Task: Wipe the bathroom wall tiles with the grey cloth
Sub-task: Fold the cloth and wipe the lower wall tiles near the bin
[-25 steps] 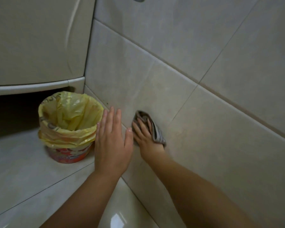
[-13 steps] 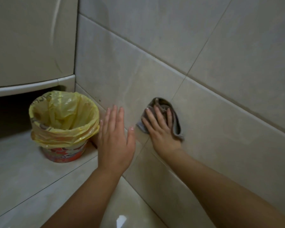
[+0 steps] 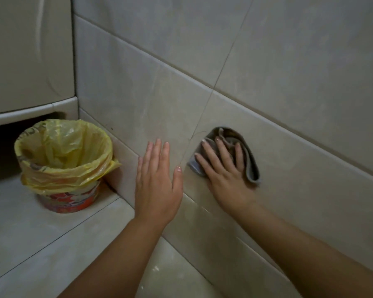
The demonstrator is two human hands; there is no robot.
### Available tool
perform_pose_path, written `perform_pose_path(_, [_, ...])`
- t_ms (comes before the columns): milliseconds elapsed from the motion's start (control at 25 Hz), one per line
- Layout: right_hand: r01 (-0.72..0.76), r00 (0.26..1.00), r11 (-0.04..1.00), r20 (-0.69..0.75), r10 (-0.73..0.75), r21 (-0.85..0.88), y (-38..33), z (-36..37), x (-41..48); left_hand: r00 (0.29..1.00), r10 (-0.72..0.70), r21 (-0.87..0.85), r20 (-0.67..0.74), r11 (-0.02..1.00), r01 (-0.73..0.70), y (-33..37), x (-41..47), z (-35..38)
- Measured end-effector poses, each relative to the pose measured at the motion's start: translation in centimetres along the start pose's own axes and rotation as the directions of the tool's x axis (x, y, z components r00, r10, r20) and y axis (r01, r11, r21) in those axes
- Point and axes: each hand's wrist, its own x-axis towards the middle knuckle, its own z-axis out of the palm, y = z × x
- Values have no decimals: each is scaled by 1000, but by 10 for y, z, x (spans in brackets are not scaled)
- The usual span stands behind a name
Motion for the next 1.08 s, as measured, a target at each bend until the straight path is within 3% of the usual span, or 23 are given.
perform_pose_path(160, [188, 968, 982, 170, -183, -17, -38, 50, -27, 999, -31, -28, -32, 999, 30, 11, 5, 3])
perform_pose_path(240, [206, 959, 978, 200, -201, -6, -38, 53, -72, 1000, 0, -27, -14, 1000, -1, 17, 3, 6])
perform_pose_path(400, [96, 983, 994, 150, -102, 45, 1, 2, -132, 999, 31, -35, 40, 999, -30, 24, -8, 11])
perform_pose_path(600, [-113, 993, 992, 11, 114, -55, 42, -43, -79, 994, 82, -38, 74, 996, -80, 50, -15, 14])
perform_pose_path(720, [9, 998, 999, 57, -7, -33, 19, -12, -74, 987, 130, -15, 97, 991, -129, 60, -21, 16])
perform_pose_path(880, [93, 977, 995, 197, -86, -23, 6, 4, -163, 977, 182, 33, 115, 982, -187, 57, -27, 13])
perform_pose_path(960, [51, 977, 998, 211, -41, -39, 23, -19, -202, 963, 238, 65, 123, 967, -247, 56, -34, 12])
perform_pose_path(1080, [-164, 978, 983, 118, 174, -87, 50, -56, -201, 944, 300, 101, 137, 944, -315, 52, -47, 12])
